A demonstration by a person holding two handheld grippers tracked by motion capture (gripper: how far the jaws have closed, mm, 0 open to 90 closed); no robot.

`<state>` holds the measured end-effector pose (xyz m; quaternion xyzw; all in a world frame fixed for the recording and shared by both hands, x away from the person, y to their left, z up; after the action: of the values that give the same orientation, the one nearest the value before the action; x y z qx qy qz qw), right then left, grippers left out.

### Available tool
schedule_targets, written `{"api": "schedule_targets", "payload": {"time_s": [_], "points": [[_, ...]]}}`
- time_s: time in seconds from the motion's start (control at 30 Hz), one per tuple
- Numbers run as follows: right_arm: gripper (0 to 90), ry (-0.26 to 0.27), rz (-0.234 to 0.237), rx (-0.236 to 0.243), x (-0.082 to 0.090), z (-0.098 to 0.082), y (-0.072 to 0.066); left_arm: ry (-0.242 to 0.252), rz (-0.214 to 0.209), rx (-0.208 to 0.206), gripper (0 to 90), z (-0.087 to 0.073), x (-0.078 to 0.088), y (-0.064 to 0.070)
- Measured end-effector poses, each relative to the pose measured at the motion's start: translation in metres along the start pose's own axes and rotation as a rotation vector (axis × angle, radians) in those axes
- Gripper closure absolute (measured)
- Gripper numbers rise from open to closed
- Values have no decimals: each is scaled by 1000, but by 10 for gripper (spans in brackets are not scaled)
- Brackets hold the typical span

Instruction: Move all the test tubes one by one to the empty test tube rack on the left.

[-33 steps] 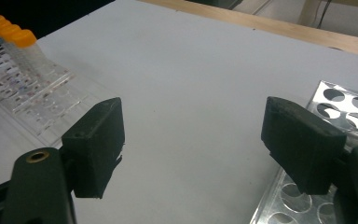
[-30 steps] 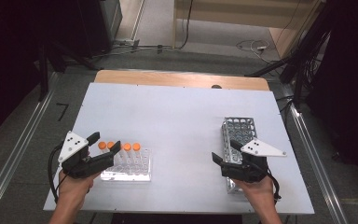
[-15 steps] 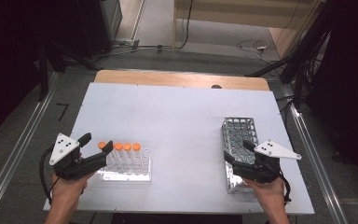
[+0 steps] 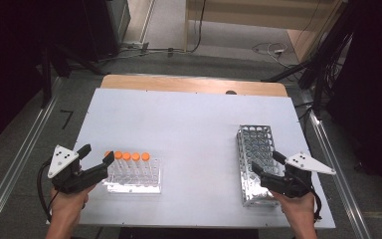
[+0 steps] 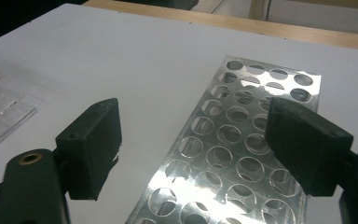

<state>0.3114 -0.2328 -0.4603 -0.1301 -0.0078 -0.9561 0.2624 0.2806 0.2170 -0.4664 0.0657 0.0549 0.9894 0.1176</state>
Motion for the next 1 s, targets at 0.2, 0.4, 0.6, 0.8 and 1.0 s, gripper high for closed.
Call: {"api": "schedule_targets", "payload": {"time_s": [0.2, 0.4, 0.6, 0.8, 1.0], "points": [[172, -1, -31, -10, 7, -3, 12, -3, 10, 3, 208, -2, 4, -4], [173, 7, -65, -20, 16, -5, 24, -2, 25, 11, 208, -4, 6, -11], [173, 3, -88, -27, 23, -11, 34, -6, 32, 15, 208, -7, 7, -14], [173, 13, -106, -29, 29, -11, 40, -2, 36, 17, 208, -7, 9, -17], [173, 12, -120, -30, 33, -14, 47, -2, 45, 22, 208, -8, 11, -20]]}}
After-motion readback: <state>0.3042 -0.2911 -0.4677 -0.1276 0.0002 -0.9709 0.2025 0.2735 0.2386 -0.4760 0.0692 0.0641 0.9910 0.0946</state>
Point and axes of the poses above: each handheld gripper's, and its own axes: x roughly backward along the jaws, z roughly out of its top, y roughly to its right, the point moved 10 cm from there along -x, roughly forward along the jaws, and after that the axes turned 15 degrees about y, right-handed, at the moved point
